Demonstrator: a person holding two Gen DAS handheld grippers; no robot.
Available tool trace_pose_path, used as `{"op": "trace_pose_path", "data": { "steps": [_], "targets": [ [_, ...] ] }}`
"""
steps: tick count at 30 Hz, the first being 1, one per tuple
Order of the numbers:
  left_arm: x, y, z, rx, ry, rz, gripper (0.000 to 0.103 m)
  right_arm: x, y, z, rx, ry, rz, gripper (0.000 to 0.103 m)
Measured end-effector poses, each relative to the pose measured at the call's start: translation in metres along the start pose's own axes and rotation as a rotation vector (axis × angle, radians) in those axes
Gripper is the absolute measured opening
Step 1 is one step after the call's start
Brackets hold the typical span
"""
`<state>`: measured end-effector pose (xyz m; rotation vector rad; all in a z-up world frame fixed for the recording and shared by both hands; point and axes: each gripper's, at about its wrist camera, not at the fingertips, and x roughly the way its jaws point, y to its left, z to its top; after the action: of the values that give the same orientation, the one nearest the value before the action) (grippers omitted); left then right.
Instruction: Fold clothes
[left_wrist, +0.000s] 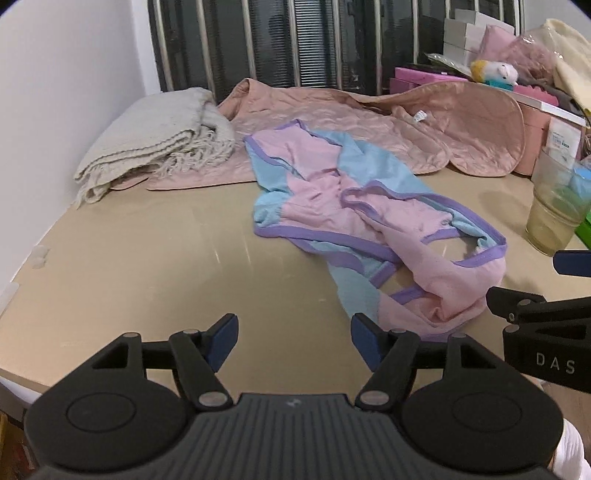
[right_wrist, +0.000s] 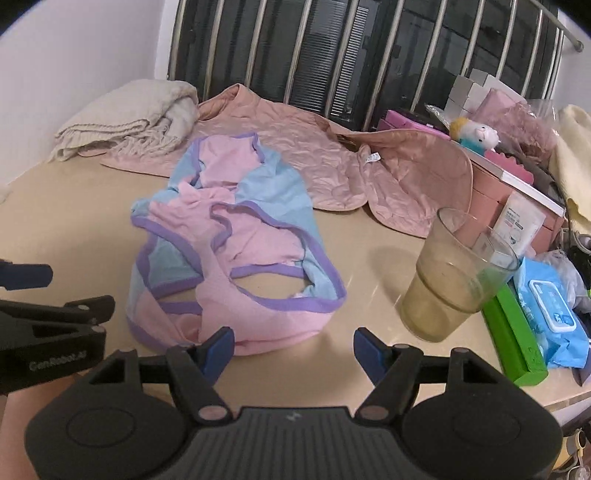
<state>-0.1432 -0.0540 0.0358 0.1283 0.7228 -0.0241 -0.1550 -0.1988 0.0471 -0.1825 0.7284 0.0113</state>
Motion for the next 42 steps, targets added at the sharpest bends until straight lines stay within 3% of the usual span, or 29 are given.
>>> {"op": "trace_pose_path", "data": {
  "steps": [11, 20, 22, 24, 26, 27, 28, 33, 36, 40, 41, 42],
  "targets": [
    [0.014, -0.002, -0.004, -0.009, 0.044, -0.011, 0.069, 0.008, -0.003, -0.004, 0.010, 0.005, 0.030, 0.071],
    [0.021, 0.002, -0.006, -0.024, 0.054, -0.010, 0.069, 0.017, 0.001, -0.007, 0.009, -0.119, 0.159, 0.070],
    [0.022, 0.003, -0.006, -0.027, 0.053, -0.010, 0.069, 0.026, 0.002, -0.008, 0.004, -0.128, 0.192, 0.061],
    [0.023, 0.005, -0.006, -0.031, 0.053, -0.014, 0.070, 0.037, 0.004, -0.009, 0.014, -0.104, 0.201, 0.041],
    [0.023, 0.007, -0.005, -0.036, 0.055, -0.015, 0.070, 0.046, 0.002, -0.009, 0.056, -0.086, 0.213, 0.032],
    [0.024, 0.007, -0.005, -0.036, 0.054, -0.014, 0.070, 0.047, 0.000, -0.008, 0.079, -0.095, 0.224, 0.010],
    [0.024, 0.007, -0.005, -0.038, 0.054, -0.015, 0.070, 0.048, -0.003, -0.007, 0.104, -0.092, 0.236, 0.000],
    [0.025, 0.011, -0.005, -0.045, 0.053, -0.021, 0.071, 0.041, -0.035, -0.005, 0.300, -0.150, 0.250, 0.001],
    [0.024, 0.014, -0.006, -0.057, 0.040, -0.026, 0.071, 0.044, -0.056, -0.005, 0.410, -0.163, 0.197, 0.001],
    [0.017, 0.018, -0.006, -0.063, 0.004, -0.046, 0.071, 0.044, -0.058, -0.008, 0.368, -0.163, 0.157, 0.007],
    [0.013, 0.017, -0.006, -0.048, -0.016, -0.057, 0.071, 0.038, -0.056, -0.010, 0.351, -0.192, 0.169, 0.010],
    [0.009, 0.014, -0.007, -0.032, -0.033, -0.063, 0.071, 0.033, -0.054, -0.010, 0.327, -0.213, 0.186, 0.020]
  ]
}}
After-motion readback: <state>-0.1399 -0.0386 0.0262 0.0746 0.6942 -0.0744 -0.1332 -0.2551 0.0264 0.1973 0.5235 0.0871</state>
